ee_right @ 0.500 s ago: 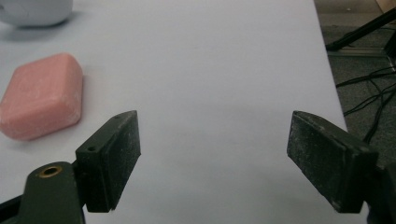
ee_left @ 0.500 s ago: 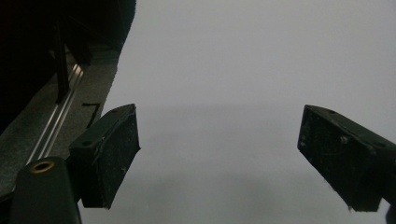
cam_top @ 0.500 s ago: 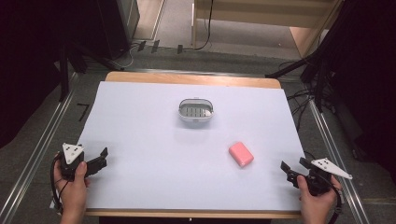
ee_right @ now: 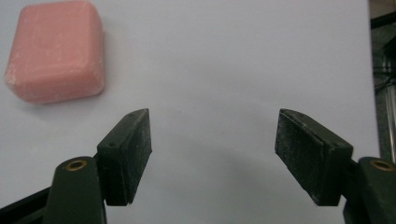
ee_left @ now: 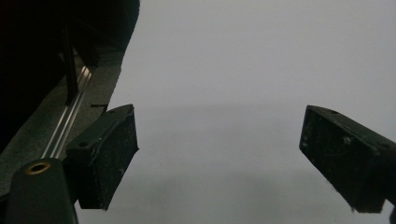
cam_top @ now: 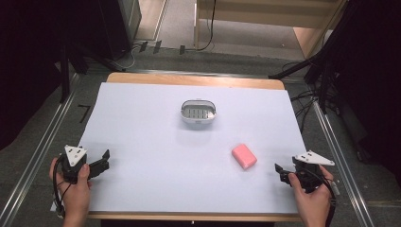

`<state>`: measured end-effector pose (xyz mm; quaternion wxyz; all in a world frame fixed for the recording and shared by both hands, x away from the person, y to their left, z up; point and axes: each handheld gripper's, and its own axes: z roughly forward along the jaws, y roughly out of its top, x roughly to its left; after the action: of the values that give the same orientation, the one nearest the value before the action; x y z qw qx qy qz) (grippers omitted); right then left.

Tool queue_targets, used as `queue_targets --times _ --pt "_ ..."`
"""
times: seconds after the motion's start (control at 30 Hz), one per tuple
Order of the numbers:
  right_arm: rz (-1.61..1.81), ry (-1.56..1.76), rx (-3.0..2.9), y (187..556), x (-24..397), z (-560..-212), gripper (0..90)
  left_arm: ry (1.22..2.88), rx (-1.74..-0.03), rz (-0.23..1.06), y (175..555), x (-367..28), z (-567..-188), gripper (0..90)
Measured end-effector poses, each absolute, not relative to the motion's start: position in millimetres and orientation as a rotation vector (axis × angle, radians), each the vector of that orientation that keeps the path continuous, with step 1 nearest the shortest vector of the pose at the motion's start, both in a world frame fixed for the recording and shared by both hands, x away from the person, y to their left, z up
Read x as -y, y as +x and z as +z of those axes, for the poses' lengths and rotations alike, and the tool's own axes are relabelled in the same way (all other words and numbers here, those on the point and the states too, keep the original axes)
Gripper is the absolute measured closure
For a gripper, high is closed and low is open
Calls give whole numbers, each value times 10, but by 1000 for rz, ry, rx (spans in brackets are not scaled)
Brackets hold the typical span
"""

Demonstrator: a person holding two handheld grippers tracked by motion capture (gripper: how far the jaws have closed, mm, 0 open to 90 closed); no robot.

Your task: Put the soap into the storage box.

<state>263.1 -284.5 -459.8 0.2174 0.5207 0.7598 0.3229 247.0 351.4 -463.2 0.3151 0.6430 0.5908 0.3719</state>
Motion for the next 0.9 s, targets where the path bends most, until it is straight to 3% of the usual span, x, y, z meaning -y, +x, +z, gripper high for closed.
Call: queue_targets --times 0.33,0.9 --pt "703 1453 -2377 2758 2645 -4486 152 1714 -1552 987 2477 -3497 -4637 132" --pt "507 1482 -2568 2979 2140 -4423 81 1741 -1544 995 2490 -3473 -4644 133"
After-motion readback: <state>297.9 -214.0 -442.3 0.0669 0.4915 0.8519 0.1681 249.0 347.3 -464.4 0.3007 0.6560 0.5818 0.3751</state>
